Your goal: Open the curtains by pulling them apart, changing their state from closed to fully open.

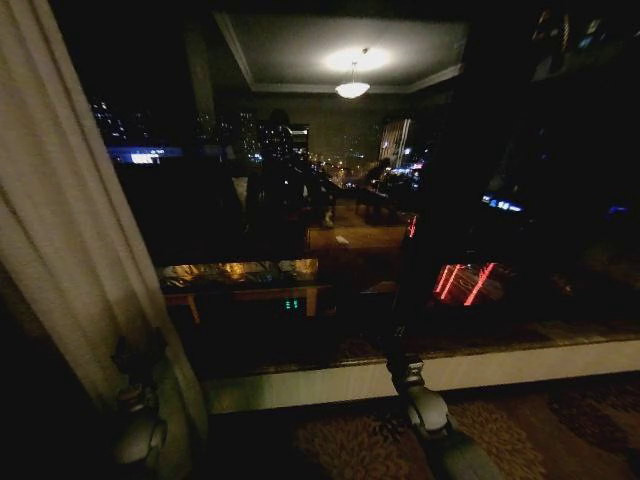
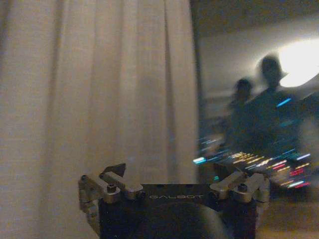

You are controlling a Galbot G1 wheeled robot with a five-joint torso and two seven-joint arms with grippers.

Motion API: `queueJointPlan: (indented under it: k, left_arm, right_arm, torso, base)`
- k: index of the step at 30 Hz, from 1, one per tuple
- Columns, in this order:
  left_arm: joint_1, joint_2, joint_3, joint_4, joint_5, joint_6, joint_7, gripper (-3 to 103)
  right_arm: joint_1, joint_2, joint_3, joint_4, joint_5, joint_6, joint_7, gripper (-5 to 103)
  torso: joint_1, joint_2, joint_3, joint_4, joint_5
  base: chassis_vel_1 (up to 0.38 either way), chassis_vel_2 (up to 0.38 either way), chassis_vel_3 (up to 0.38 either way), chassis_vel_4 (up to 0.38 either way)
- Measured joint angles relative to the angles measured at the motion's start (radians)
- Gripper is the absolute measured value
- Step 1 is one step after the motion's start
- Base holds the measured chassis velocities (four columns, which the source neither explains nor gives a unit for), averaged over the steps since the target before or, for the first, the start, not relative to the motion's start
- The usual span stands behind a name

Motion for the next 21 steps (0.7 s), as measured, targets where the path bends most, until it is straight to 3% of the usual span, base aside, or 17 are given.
queueJointPlan:
  k: [1,2,3,5,10,21]
  left_arm:
    - [0.011,0.002,-0.002,-0.008,-0.052,-0.011,0.059,99]
    - [0.011,0.002,-0.002,-0.008,-0.052,-0.011,0.059,99]
    - [0.026,0.003,-0.006,-0.018,-0.120,-0.010,0.134,100]
    - [0.036,-0.002,-0.010,-0.028,-0.186,0.011,0.171,100]
    - [0.046,-0.014,-0.010,-0.052,-0.238,0.050,0.153,100]
    - [0.062,-0.023,-0.008,-0.089,-0.212,0.063,0.138,100]
  right_arm:
    - [0.000,0.000,0.000,0.000,0.000,0.000,0.000,100]
    - [0.000,0.000,0.000,0.000,0.000,0.000,0.000,100]
    - [0.000,0.000,0.000,0.000,0.000,0.000,0.000,100]
    - [0.000,0.000,0.000,0.000,0.000,0.000,0.000,100]
    - [0.000,0.000,0.000,0.000,0.000,0.000,0.000,100]
    - [0.000,0.000,0.000,0.000,0.000,0.000,0.000,100]
  torso:
    - [0.000,0.000,0.000,0.0000,0.0000]
    - [0.000,0.000,0.000,0.0000,0.0000]
    - [0.000,0.000,0.000,0.0001,-0.0001]
    - [0.000,0.000,0.000,0.0001,0.0000]
    - [0.000,0.000,0.000,0.0000,-0.0001]
    - [0.000,0.000,0.000,0.0000,-0.0001]
  base:
    - [0.000,0.000,0.000,0.000]
    - [0.000,0.000,0.000,0.000]
    - [0.000,0.000,0.000,0.000]
    - [0.000,0.000,0.000,0.000]
    - [0.000,0.000,0.000,0.000]
    - [0.000,0.000,0.000,0.000]
